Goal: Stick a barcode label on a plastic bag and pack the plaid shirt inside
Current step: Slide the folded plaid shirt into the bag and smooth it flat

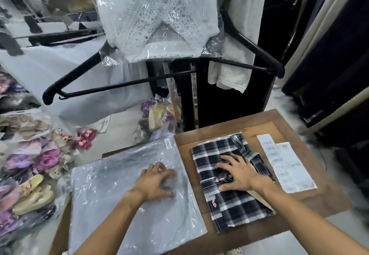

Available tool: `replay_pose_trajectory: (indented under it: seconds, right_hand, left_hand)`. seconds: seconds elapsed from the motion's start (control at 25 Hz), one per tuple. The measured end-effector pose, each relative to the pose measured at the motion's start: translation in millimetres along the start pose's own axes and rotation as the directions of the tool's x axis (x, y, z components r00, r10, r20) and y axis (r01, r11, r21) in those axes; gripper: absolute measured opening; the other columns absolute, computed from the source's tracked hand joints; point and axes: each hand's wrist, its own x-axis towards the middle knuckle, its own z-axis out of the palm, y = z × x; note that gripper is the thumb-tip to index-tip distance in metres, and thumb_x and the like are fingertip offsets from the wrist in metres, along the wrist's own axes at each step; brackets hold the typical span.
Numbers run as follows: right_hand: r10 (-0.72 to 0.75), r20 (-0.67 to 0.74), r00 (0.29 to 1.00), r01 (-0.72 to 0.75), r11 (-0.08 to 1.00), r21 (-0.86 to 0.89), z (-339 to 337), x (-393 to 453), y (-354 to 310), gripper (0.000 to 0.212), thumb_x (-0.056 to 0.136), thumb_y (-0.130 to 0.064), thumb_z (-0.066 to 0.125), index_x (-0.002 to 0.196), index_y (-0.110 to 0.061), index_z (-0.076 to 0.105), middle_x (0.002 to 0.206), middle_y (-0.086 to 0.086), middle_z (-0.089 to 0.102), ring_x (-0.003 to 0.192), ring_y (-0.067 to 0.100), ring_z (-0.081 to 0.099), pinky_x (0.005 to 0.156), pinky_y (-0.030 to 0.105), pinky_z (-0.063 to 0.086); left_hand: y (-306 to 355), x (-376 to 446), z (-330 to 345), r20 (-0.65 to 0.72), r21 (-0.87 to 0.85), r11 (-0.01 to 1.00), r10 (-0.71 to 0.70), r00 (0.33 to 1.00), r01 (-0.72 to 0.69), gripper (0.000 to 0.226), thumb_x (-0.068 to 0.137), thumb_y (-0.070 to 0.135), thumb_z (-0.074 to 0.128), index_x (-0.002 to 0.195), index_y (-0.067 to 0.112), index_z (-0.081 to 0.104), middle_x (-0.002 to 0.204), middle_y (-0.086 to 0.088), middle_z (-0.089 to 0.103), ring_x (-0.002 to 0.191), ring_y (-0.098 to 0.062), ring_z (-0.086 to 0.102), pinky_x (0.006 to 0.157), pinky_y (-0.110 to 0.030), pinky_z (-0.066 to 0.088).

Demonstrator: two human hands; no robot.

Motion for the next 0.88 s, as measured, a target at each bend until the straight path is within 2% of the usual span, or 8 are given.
replay_pose_trajectory:
  seconds: [0.08, 0.32, 0.48, 0.6, 0.64, 0.72, 0.8, 0.88]
  right_hand:
    - [-0.005, 0.042, 0.999, 0.006, 0.999, -0.034, -6.7, -0.8, 0.5, 0.098, 0.067, -0.086, 0.064, 0.151, -0.050, 0.027, 0.170, -0.004, 0.010, 0.154, 0.039, 0.006, 0.120, 0.068, 0.015]
    - [0.002, 0.058, 0.998, 0.007, 0.988, -0.156, -8.9, -7.1, -0.1, 0.111, 0.063, -0.091, 0.061, 0.156, -0.047, 0.018, 0.171, -0.006, 0.006, 0.155, 0.037, 0.009, 0.118, 0.069, 0.021]
    - [-0.021, 0.065, 0.998, 0.035, 0.973, -0.229, -8.9, -9.5, 1.0, 0.113, 0.065, -0.095, 0.052, 0.158, -0.045, 0.012, 0.172, -0.005, 0.003, 0.155, 0.038, 0.010, 0.118, 0.068, 0.023]
    - [-0.033, 0.091, 0.995, 0.058, 0.953, -0.296, -15.5, -9.7, -7.6, 0.111, 0.069, -0.090, 0.053, 0.159, -0.038, 0.014, 0.172, 0.003, 0.008, 0.154, 0.041, 0.016, 0.119, 0.064, 0.025]
    - [-0.079, 0.081, 0.994, 0.102, 0.937, -0.335, -18.0, -9.6, -13.6, 0.106, 0.075, -0.084, 0.057, 0.159, -0.033, 0.018, 0.170, 0.007, 0.014, 0.151, 0.041, 0.022, 0.118, 0.061, 0.027]
    - [-0.292, 0.047, 0.955, 0.289, 0.887, -0.361, -22.2, -8.5, -27.4, 0.084, 0.086, -0.061, 0.067, 0.154, -0.026, 0.032, 0.161, 0.009, 0.033, 0.142, 0.036, 0.037, 0.115, 0.054, 0.033]
    - [-0.531, 0.082, 0.844, 0.525, 0.782, -0.336, -26.0, -6.4, -42.4, 0.059, 0.088, -0.042, 0.073, 0.141, -0.025, 0.053, 0.142, 0.004, 0.052, 0.128, 0.029, 0.048, 0.106, 0.047, 0.040]
    - [-0.647, 0.164, 0.744, 0.659, 0.671, -0.340, -27.2, -4.4, -57.4, 0.042, 0.084, -0.041, 0.076, 0.122, -0.024, 0.069, 0.122, 0.002, 0.060, 0.115, 0.026, 0.052, 0.097, 0.045, 0.043]
  left_hand:
    - [15.8, 13.1, 0.6, -0.085, 0.010, 0.998, -0.065, 0.994, 0.066, 0.088, 0.066, 0.076, 0.068, 0.145, 0.053, 0.036, 0.143, 0.001, 0.033, 0.136, -0.026, 0.032, 0.108, -0.043, 0.031]
    - [37.4, 14.7, 14.3, 0.007, 0.026, 0.994, -0.111, 0.994, 0.111, 0.105, 0.056, 0.072, 0.076, 0.148, 0.055, 0.027, 0.142, 0.000, 0.029, 0.135, -0.026, 0.028, 0.105, -0.047, 0.034]
    - [38.4, 7.1, 22.1, 0.049, 0.053, 0.994, -0.103, 0.994, 0.100, 0.106, 0.057, 0.071, 0.078, 0.148, 0.055, 0.025, 0.149, 0.000, 0.023, 0.141, -0.029, 0.023, 0.111, -0.052, 0.031]
    - [42.7, 5.3, 22.0, 0.043, 0.005, 0.993, -0.116, 0.992, 0.116, 0.093, 0.063, 0.071, 0.072, 0.145, 0.049, 0.035, 0.146, 0.000, 0.030, 0.138, -0.027, 0.027, 0.111, -0.047, 0.030]
    - [47.2, 6.7, 21.7, 0.004, -0.046, 0.989, -0.142, 0.990, 0.142, 0.079, 0.067, 0.072, 0.068, 0.138, 0.044, 0.046, 0.140, 0.000, 0.038, 0.134, -0.025, 0.033, 0.108, -0.044, 0.033]
    - [61.6, 11.7, 19.4, -0.090, -0.166, 0.962, -0.235, 0.968, 0.218, 0.049, 0.080, 0.070, 0.059, 0.104, 0.028, 0.061, 0.112, 0.000, 0.059, 0.112, -0.022, 0.055, 0.093, -0.037, 0.043]
    - [77.3, 15.6, 19.2, -0.062, -0.261, 0.919, -0.322, 0.945, 0.296, 0.046, 0.086, 0.067, 0.057, 0.073, 0.023, 0.055, 0.077, 0.003, 0.061, 0.078, -0.018, 0.062, 0.071, -0.031, 0.046]
    - [88.6, 17.9, 23.5, 0.010, -0.289, 0.888, -0.372, 0.928, 0.358, 0.047, 0.083, 0.063, 0.060, 0.065, 0.021, 0.055, 0.072, 0.001, 0.061, 0.070, -0.018, 0.061, 0.064, -0.029, 0.045]
